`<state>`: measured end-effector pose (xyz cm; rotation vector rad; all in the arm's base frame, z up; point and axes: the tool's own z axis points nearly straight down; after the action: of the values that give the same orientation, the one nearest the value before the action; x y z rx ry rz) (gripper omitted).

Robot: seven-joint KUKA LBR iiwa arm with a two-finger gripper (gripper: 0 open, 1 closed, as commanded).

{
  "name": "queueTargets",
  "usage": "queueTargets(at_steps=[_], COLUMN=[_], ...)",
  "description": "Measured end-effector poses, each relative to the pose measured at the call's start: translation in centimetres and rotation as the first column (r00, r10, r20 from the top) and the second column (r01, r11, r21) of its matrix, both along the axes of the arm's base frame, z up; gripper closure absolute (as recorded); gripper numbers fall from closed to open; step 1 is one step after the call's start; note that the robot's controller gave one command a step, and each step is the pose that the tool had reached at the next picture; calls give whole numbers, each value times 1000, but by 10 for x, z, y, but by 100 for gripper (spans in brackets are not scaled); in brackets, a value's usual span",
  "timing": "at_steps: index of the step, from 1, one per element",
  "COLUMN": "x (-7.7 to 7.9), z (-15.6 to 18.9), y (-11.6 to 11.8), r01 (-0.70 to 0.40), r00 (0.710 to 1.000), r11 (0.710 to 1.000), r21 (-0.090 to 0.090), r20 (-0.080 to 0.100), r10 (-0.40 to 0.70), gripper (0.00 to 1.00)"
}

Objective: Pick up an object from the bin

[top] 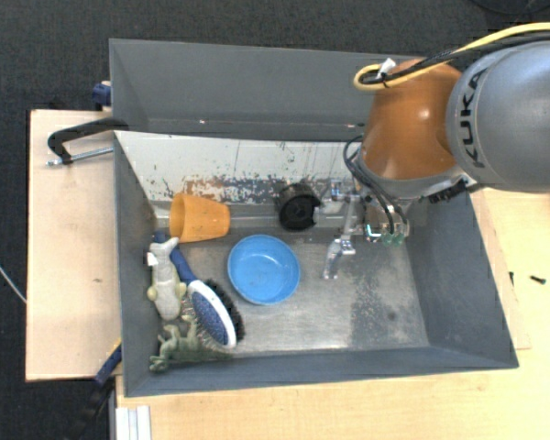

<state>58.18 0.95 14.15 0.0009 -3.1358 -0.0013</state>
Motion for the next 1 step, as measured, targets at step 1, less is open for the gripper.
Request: queueTargets(at_steps=[1], x=[5], z=[-68], y=[75], r01=[-88], r00=[996], r11=[996], r21=[-3], r20=[11], r10=[88], gripper=[0])
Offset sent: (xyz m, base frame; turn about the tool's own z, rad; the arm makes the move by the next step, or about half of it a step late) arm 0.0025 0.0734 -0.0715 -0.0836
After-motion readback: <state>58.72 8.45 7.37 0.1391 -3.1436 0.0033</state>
